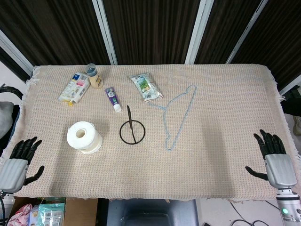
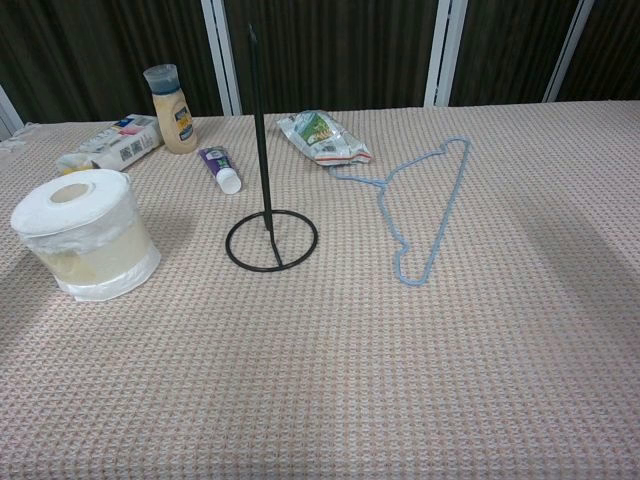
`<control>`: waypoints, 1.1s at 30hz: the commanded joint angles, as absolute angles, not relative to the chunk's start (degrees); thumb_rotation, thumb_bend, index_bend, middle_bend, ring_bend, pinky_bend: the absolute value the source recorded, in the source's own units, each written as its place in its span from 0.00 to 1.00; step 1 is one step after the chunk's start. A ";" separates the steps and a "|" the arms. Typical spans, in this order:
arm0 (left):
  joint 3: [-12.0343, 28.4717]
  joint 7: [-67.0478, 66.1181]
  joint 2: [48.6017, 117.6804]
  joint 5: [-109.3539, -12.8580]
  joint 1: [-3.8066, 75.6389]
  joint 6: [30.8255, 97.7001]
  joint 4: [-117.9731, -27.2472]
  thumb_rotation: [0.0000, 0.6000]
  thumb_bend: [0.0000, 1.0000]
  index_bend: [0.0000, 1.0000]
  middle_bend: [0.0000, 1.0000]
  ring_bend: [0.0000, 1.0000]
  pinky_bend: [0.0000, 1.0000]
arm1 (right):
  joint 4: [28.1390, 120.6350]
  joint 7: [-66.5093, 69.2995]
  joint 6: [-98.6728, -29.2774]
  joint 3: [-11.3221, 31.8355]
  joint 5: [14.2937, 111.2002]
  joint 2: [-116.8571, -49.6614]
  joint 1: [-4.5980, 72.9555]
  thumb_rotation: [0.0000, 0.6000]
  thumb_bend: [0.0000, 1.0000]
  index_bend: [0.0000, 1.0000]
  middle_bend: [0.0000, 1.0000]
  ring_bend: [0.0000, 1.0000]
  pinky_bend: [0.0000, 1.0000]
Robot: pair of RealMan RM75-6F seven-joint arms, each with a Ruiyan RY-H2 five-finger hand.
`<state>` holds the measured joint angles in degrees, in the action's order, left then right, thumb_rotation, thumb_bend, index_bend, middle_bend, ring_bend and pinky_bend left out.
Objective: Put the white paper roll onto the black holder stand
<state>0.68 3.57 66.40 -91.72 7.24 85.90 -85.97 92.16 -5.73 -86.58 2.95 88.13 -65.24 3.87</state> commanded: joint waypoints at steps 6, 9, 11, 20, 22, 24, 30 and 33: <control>2.56 9.07 69.14 -91.44 9.57 84.91 -85.66 1.00 0.38 0.00 0.00 0.00 0.06 | 92.50 -5.98 -86.33 2.66 88.40 -65.22 3.87 1.00 0.16 0.00 0.00 0.00 0.00; 2.23 21.40 71.36 -92.76 10.95 84.16 -82.22 1.00 0.38 0.00 0.00 0.00 0.06 | 92.50 -6.09 -86.34 2.49 88.70 -65.25 3.85 1.00 0.16 0.00 0.00 0.00 0.00; 2.05 29.62 73.01 -93.26 11.92 83.51 -79.81 1.00 0.38 0.00 0.00 0.00 0.04 | 92.60 -5.86 -86.12 2.47 88.67 -65.20 3.93 1.00 0.16 0.00 0.00 0.00 0.00; 4.46 43.86 83.99 -90.61 15.99 80.48 -69.10 1.00 0.34 0.00 0.00 0.00 0.00 | 92.89 -6.35 -84.10 2.11 88.14 -65.31 4.59 1.00 0.16 0.00 0.00 0.00 0.00; 4.89 42.56 85.88 -89.58 16.94 78.86 -67.38 1.00 0.33 0.00 0.00 0.00 0.00 | 93.02 -6.04 -83.80 1.99 88.12 -65.07 4.65 1.00 0.16 0.00 0.00 0.00 0.00; 5.17 41.38 87.45 -88.63 17.79 77.28 -66.21 1.00 0.33 0.00 0.00 0.00 0.00 | 93.12 -5.65 -83.62 1.94 88.05 -64.80 4.67 1.00 0.16 0.00 0.00 0.00 0.00; 6.32 37.19 91.39 -86.59 18.90 76.31 -62.67 1.00 0.32 0.00 0.00 0.00 0.00 | 93.49 -3.87 -83.37 1.61 88.38 -63.76 4.65 1.00 0.16 0.00 0.00 0.00 0.00; 6.78 35.63 92.67 -85.48 19.45 75.34 -61.36 1.00 0.32 0.00 0.00 0.00 0.00 | 93.55 -3.26 -83.34 1.40 88.70 -63.35 4.64 1.00 0.16 0.00 0.00 0.00 0.00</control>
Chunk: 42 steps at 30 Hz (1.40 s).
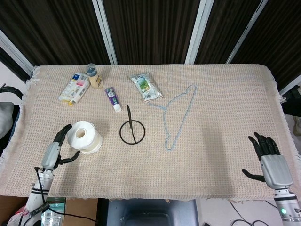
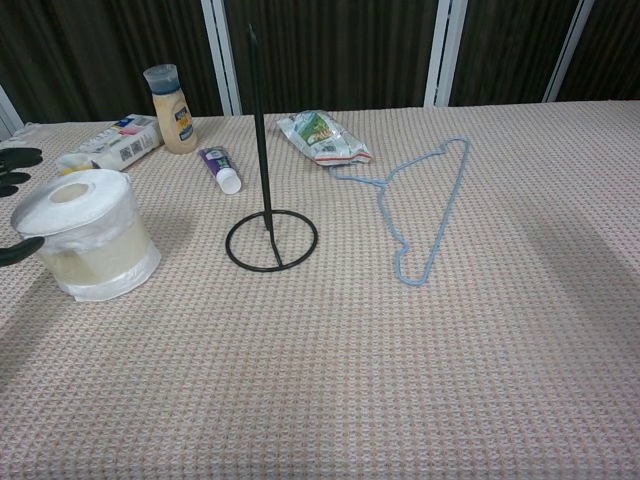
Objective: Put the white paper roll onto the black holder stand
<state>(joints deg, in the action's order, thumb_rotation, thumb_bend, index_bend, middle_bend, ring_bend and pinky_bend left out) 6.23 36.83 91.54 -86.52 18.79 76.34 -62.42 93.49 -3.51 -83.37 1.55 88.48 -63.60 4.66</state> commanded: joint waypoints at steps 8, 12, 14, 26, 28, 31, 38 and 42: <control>7.51 37.65 94.60 -83.60 20.89 72.42 -59.08 1.00 0.32 0.00 0.00 0.00 0.00 | 93.55 -3.14 -83.48 1.37 88.67 -63.24 4.54 1.00 0.16 0.00 0.00 0.00 0.00; 7.20 41.50 93.50 -83.24 22.26 68.74 -60.04 1.00 0.31 0.00 0.00 0.00 0.08 | 93.57 -3.28 -83.36 1.33 88.64 -63.28 4.57 1.00 0.16 0.00 0.00 0.00 0.00; 7.27 42.83 93.35 -83.12 22.73 67.88 -60.10 1.00 0.31 0.00 0.00 0.00 0.20 | 93.56 -3.30 -83.34 1.35 88.56 -63.26 4.57 1.00 0.16 0.00 0.00 0.00 0.00; 8.60 48.37 93.87 -82.78 22.85 70.20 -60.57 1.00 0.49 0.31 0.41 0.47 0.74 | 93.76 -3.19 -83.51 1.25 88.71 -63.08 4.46 1.00 0.16 0.00 0.00 0.00 0.00; 8.64 48.78 93.20 -83.13 22.57 71.27 -61.52 1.00 0.51 0.34 0.44 0.50 0.77 | 93.78 -3.16 -83.54 1.25 88.68 -63.05 4.43 1.00 0.16 0.00 0.00 0.00 0.00; 8.94 49.21 91.50 -84.39 21.74 74.82 -64.41 1.00 0.52 0.35 0.45 0.51 0.78 | 93.84 -3.10 -83.52 1.18 88.75 -62.98 4.41 1.00 0.16 0.00 0.00 0.00 0.00; 12.38 45.76 85.94 -88.00 20.17 86.44 -76.19 1.00 0.52 0.37 0.47 0.53 0.80 | 94.10 -2.99 -83.63 0.94 89.16 -62.75 4.32 1.00 0.16 0.00 0.00 0.00 0.00; 15.60 39.94 82.56 -89.19 21.61 88.63 -85.78 1.00 0.52 0.38 0.47 0.53 0.80 | 94.26 -2.94 -83.48 0.79 89.33 -62.62 4.35 1.00 0.16 0.00 0.00 0.00 0.00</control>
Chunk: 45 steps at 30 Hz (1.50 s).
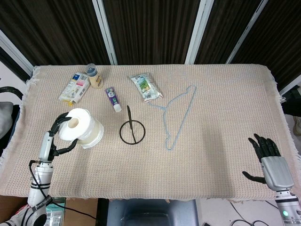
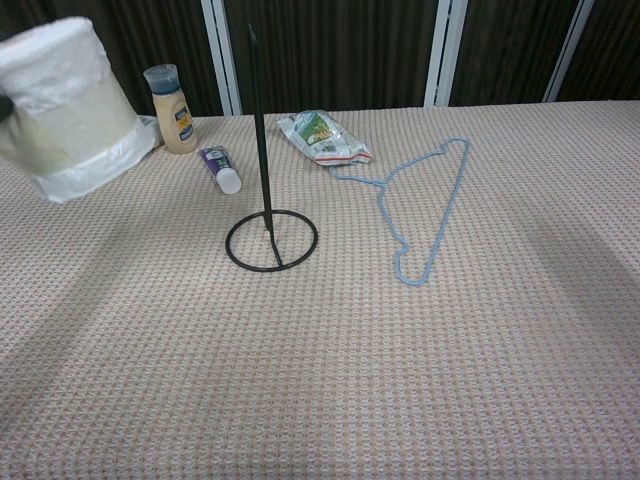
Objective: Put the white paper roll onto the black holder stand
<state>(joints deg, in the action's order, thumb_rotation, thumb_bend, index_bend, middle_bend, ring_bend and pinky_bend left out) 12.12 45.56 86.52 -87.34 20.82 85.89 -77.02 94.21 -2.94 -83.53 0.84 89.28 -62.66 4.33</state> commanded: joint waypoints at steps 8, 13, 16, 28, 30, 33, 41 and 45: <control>23.36 24.25 81.14 -83.85 28.95 82.66 -100.51 1.00 0.52 0.39 0.47 0.53 0.80 | 94.48 -1.86 -83.32 0.77 89.35 -62.01 4.41 1.00 0.16 0.00 0.00 0.00 0.00; 26.99 17.14 82.36 -79.62 33.58 79.29 -105.53 1.00 0.52 0.39 0.47 0.53 0.80 | 94.42 -0.57 -82.69 0.97 88.79 -61.36 4.67 1.00 0.16 0.00 0.00 0.00 0.00; 27.95 12.65 83.27 -77.80 35.98 77.75 -106.45 1.00 0.52 0.39 0.47 0.53 0.80 | 94.48 0.19 -82.60 1.00 88.70 -60.97 4.69 1.00 0.16 0.00 0.00 0.00 0.00; 28.13 4.76 87.32 -72.26 40.42 75.87 -104.38 1.00 0.52 0.39 0.47 0.53 0.80 | 94.49 3.06 -83.72 0.88 89.34 -59.54 4.17 1.00 0.16 0.00 0.00 0.00 0.00; 28.22 4.76 87.39 -71.96 40.51 75.81 -104.33 1.00 0.52 0.38 0.47 0.53 0.80 | 94.48 3.14 -83.73 0.88 89.34 -59.50 4.16 1.00 0.16 0.00 0.00 0.00 0.00; 28.64 4.81 87.87 -69.70 41.20 74.73 -103.55 1.00 0.52 0.38 0.47 0.53 0.80 | 94.47 3.84 -83.94 1.04 89.06 -59.18 4.04 1.00 0.16 0.00 0.00 0.00 0.00; 28.51 3.30 88.83 -67.44 42.62 73.64 -101.64 1.00 0.52 0.38 0.46 0.52 0.80 | 94.64 4.71 -84.15 0.98 89.28 -58.64 3.89 1.00 0.16 0.00 0.00 0.00 0.00; 28.37 3.62 88.71 -66.55 42.77 73.04 -101.53 1.00 0.51 0.38 0.46 0.52 0.80 | 94.54 5.17 -84.34 1.09 89.12 -58.44 3.77 1.00 0.16 0.00 0.00 0.00 0.00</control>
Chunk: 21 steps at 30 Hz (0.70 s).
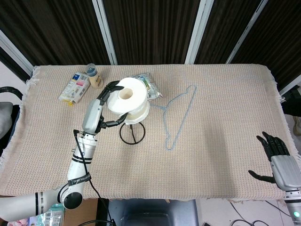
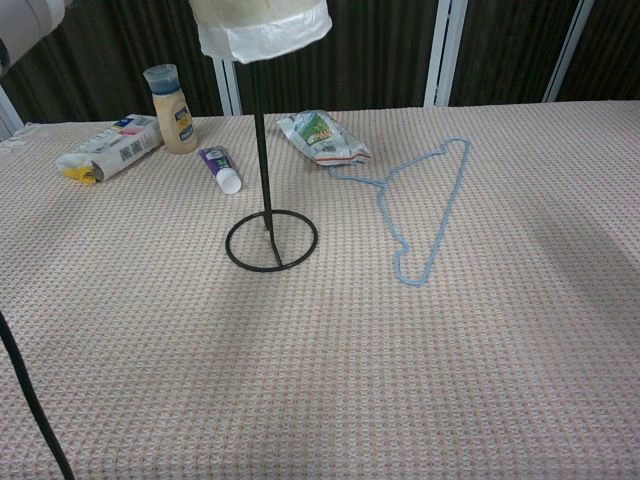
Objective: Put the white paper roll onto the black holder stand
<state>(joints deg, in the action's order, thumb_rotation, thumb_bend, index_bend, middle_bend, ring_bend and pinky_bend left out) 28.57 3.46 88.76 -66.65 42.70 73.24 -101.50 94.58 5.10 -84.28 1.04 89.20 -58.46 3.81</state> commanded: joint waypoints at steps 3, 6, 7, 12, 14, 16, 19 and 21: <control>28.03 3.30 88.70 -66.64 42.91 73.00 -101.67 1.00 0.50 0.37 0.46 0.52 0.80 | 94.56 5.35 -84.33 1.08 89.13 -58.34 3.74 1.00 0.16 0.00 0.00 0.00 0.00; 27.86 2.88 88.35 -65.56 42.93 72.40 -101.96 1.00 0.49 0.37 0.45 0.52 0.78 | 94.61 5.46 -84.61 1.01 89.44 -58.28 3.63 1.00 0.16 0.00 0.00 0.00 0.00; 27.81 2.85 88.19 -65.26 42.90 72.18 -102.09 1.00 0.49 0.36 0.45 0.52 0.78 | 94.57 5.48 -84.67 0.99 89.50 -58.29 3.60 1.00 0.16 0.00 0.00 0.00 0.00; 26.87 3.57 86.53 -64.18 42.67 69.75 -103.34 1.00 0.46 0.28 0.36 0.39 0.66 | 94.56 5.48 -84.53 0.95 89.58 -58.29 3.63 1.00 0.16 0.00 0.00 0.00 0.00; 26.50 3.53 85.83 -63.88 42.78 68.64 -103.37 1.00 0.45 0.22 0.30 0.27 0.48 | 94.58 5.46 -84.58 0.95 89.62 -58.31 3.61 1.00 0.16 0.00 0.00 0.00 0.00; 26.17 2.74 85.66 -63.78 42.81 68.72 -103.23 1.00 0.43 0.16 0.24 0.17 0.30 | 94.60 5.49 -84.58 0.94 89.63 -58.30 3.60 1.00 0.16 0.00 0.00 0.00 0.00; 25.83 1.94 86.15 -64.63 42.92 69.75 -102.68 1.00 0.40 0.07 0.16 0.06 0.11 | 94.56 5.54 -84.54 0.98 89.54 -58.27 3.59 1.00 0.16 0.00 0.00 0.00 0.00; 25.76 2.07 86.32 -64.99 42.91 70.12 -102.66 1.00 0.39 0.02 0.10 0.01 0.08 | 94.56 5.60 -84.54 0.97 89.55 -58.26 3.58 1.00 0.16 0.00 0.00 0.00 0.00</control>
